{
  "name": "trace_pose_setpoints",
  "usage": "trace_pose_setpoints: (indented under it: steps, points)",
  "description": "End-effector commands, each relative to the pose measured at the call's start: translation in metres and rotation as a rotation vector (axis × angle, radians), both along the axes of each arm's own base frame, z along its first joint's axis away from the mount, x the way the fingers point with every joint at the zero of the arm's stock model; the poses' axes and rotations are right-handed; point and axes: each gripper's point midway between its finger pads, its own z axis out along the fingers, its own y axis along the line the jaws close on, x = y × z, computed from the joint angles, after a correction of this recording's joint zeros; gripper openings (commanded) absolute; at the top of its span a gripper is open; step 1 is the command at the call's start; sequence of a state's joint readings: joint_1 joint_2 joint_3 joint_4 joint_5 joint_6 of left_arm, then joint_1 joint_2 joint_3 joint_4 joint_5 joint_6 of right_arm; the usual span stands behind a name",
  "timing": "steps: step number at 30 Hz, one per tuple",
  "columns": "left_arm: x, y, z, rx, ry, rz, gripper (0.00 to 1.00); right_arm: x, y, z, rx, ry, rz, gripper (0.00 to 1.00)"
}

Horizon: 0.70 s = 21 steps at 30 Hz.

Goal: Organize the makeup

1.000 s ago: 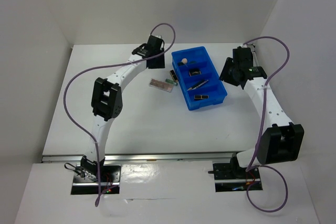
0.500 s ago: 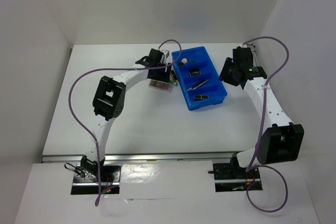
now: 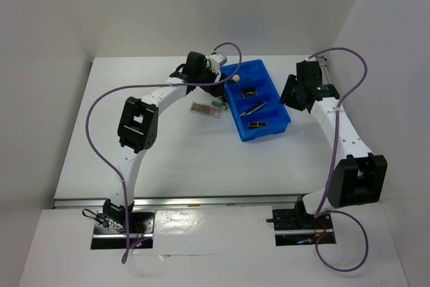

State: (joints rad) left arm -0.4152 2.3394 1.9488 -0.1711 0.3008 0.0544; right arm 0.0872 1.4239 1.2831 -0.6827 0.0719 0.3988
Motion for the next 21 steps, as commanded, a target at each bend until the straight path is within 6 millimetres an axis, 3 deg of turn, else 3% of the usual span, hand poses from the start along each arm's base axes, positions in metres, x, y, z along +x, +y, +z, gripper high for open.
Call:
trace_pose_setpoints:
  steps: [1, 8, 21]
  points:
    - [0.007, -0.015, 0.013, -0.015, -0.099, -0.145, 0.88, 0.008, -0.001, 0.012, -0.014, -0.031, -0.001, 0.48]
    - [-0.003, -0.021, 0.003, 0.015, -0.141, -0.281, 0.90, 0.011, -0.001, 0.011, -0.015, -0.022, -0.001, 0.48]
    - [-0.006, -0.023, -0.016, 0.018, -0.150, -0.321, 0.90, 0.014, -0.001, 0.008, -0.015, -0.013, -0.001, 0.48]
